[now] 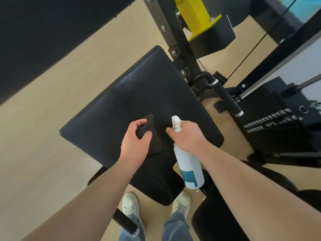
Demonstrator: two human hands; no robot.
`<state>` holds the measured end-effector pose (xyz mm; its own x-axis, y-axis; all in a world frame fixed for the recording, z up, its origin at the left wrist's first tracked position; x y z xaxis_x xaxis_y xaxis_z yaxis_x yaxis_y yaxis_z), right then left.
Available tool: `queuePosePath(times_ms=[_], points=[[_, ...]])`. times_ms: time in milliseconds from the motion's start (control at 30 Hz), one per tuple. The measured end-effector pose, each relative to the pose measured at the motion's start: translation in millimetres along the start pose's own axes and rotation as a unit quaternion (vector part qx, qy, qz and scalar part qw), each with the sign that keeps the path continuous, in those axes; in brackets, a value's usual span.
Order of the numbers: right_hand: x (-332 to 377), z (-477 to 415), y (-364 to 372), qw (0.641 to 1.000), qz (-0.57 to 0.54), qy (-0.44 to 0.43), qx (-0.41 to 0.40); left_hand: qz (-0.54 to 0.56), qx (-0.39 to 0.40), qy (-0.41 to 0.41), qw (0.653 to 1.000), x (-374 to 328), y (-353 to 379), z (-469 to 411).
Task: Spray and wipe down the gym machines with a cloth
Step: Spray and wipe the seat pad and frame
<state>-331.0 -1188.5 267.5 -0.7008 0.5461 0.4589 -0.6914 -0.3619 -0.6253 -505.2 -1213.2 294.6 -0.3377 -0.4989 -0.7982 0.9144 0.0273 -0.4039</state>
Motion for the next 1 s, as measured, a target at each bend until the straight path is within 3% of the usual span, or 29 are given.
queuePosePath(times_ms=[267, 533, 767, 1000], points=[[36, 26, 42, 0.998, 0.032, -0.047, 0.038, -0.013, -0.034, 0.005, 0.999, 22, -43, 14], [47, 51, 77, 0.995, 0.078, -0.053, 0.022, 0.034, -0.086, -0.034, 0.995, 49, -82, 33], [53, 63, 90, 0.995, 0.052, -0.071, 0.052, 0.043, -0.075, -0.047, 0.995, 68, -106, 44], [61, 79, 110, 0.988, 0.103, -0.090, 0.064, 0.052, -0.081, -0.060, 0.994, 72, -121, 48]])
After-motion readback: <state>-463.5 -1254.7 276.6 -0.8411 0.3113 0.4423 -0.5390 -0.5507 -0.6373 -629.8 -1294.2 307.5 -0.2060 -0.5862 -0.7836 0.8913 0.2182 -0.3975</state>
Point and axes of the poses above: each hand's wrist, its own z-axis away from the middle knuckle, its own y-axis out of the palm, x = y × z, the point moved 1 cm from there along -z, towards the middle knuckle, and after that the axes turned 4 degrees about y, right-handed, at the moved point
